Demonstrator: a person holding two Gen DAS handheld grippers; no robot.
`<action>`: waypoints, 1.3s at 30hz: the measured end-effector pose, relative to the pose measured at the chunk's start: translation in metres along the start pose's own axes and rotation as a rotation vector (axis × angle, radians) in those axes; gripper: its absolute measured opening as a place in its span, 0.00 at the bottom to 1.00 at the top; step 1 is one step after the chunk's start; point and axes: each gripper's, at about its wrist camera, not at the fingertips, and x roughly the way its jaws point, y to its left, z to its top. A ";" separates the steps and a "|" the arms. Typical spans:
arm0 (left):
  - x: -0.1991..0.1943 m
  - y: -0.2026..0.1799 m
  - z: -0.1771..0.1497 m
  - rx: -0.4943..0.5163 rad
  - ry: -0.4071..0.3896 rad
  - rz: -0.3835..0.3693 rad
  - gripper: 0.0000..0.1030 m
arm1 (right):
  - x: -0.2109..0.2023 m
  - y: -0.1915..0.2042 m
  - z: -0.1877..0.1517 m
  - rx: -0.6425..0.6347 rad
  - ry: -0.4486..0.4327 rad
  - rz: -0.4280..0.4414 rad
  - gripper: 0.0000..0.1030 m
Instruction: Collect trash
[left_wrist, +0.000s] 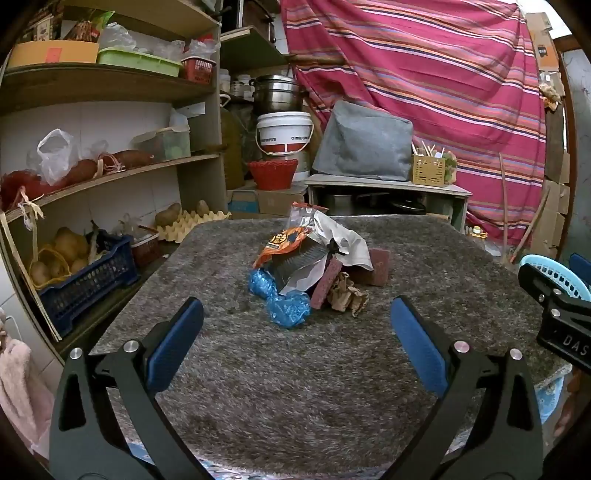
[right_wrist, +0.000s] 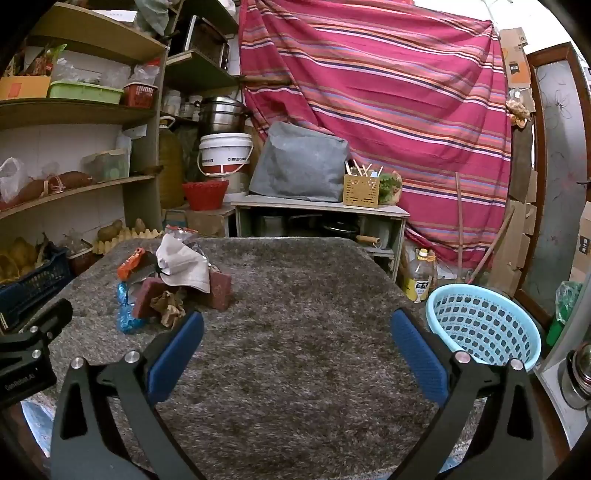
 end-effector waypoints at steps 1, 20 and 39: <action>0.000 0.000 0.000 0.001 0.000 0.001 0.95 | 0.000 0.000 0.000 0.000 0.000 0.000 0.96; 0.004 0.004 0.002 0.001 -0.001 0.001 0.95 | -0.001 0.002 0.002 -0.002 0.003 0.000 0.96; 0.004 0.011 0.001 0.003 -0.001 0.002 0.95 | 0.002 0.008 -0.002 -0.009 0.011 0.001 0.96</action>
